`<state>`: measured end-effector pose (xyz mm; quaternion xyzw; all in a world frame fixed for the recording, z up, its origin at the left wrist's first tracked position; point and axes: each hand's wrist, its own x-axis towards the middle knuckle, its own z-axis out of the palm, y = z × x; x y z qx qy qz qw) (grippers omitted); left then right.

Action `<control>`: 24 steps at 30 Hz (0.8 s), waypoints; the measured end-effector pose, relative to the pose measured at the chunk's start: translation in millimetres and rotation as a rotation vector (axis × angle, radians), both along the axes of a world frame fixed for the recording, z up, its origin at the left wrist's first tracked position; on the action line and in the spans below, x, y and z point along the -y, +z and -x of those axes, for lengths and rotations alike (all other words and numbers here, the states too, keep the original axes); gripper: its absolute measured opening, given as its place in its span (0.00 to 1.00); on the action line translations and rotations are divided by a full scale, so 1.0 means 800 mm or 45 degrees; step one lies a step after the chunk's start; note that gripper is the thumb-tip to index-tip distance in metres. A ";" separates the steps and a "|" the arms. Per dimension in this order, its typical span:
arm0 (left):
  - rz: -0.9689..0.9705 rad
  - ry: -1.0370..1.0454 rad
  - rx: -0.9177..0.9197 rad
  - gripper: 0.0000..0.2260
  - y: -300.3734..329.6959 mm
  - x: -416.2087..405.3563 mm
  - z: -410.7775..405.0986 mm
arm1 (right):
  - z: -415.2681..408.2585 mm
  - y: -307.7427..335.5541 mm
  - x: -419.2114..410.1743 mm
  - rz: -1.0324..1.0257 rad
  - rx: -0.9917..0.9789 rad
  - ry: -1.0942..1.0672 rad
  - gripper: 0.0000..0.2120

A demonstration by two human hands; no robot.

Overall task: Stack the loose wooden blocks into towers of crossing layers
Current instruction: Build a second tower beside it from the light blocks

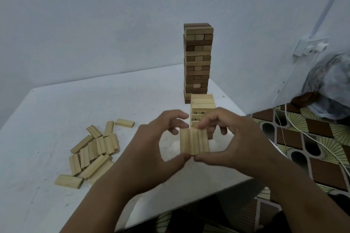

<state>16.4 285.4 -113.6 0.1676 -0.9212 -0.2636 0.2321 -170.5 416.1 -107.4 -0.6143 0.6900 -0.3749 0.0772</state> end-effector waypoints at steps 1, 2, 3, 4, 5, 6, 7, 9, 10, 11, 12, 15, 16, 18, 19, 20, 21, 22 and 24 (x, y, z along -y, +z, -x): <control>0.015 0.005 -0.010 0.31 0.006 0.002 0.004 | 0.003 0.007 0.003 0.024 -0.006 -0.006 0.25; 0.018 0.012 -0.020 0.31 0.013 0.005 0.009 | 0.007 0.015 0.006 0.048 -0.008 -0.009 0.25; 0.018 0.017 -0.032 0.30 0.018 0.008 0.015 | 0.011 0.022 0.009 0.069 -0.007 -0.011 0.26; 0.023 0.023 -0.048 0.30 0.023 0.011 0.022 | 0.016 0.030 0.012 0.084 -0.003 -0.016 0.26; 0.031 0.030 -0.061 0.29 0.028 0.016 0.031 | 0.022 0.039 0.016 0.087 0.007 -0.028 0.27; 0.031 0.038 -0.064 0.28 0.033 0.019 0.039 | 0.028 0.047 0.020 0.077 0.021 -0.045 0.28; 0.028 0.045 -0.062 0.27 0.038 0.023 0.048 | 0.035 0.055 0.024 0.063 0.029 -0.068 0.30; 0.015 0.052 -0.060 0.27 0.044 0.029 0.065 | 0.049 0.063 0.033 0.046 0.024 -0.113 0.32; 0.008 0.056 -0.057 0.28 0.046 0.032 0.072 | 0.054 0.064 0.037 0.046 0.024 -0.134 0.33; 0.004 0.063 -0.048 0.29 0.046 0.034 0.078 | 0.059 0.064 0.040 0.051 0.031 -0.150 0.33; -0.003 0.075 -0.032 0.30 0.046 0.035 0.083 | 0.062 0.063 0.044 0.053 0.041 -0.162 0.34; -0.027 0.109 0.030 0.32 0.042 0.038 0.096 | 0.073 0.053 0.052 0.029 0.082 -0.171 0.35; -0.039 0.117 0.052 0.33 0.041 0.040 0.099 | 0.077 0.049 0.054 0.012 0.095 -0.175 0.35; -0.067 0.130 0.094 0.34 0.037 0.043 0.104 | 0.084 0.042 0.058 -0.020 0.110 -0.182 0.35; -0.079 0.133 0.106 0.35 0.035 0.044 0.106 | 0.087 0.039 0.060 -0.036 0.117 -0.185 0.35; -0.087 0.134 0.109 0.35 0.034 0.044 0.107 | 0.088 0.037 0.061 -0.050 0.122 -0.188 0.35; -0.094 0.131 0.107 0.35 0.033 0.044 0.108 | 0.090 0.036 0.062 -0.063 0.124 -0.188 0.36; -0.103 0.129 0.108 0.34 0.033 0.044 0.108 | 0.091 0.035 0.063 -0.075 0.127 -0.186 0.36; -0.124 0.128 0.116 0.34 0.032 0.045 0.110 | 0.092 0.034 0.063 -0.091 0.136 -0.178 0.36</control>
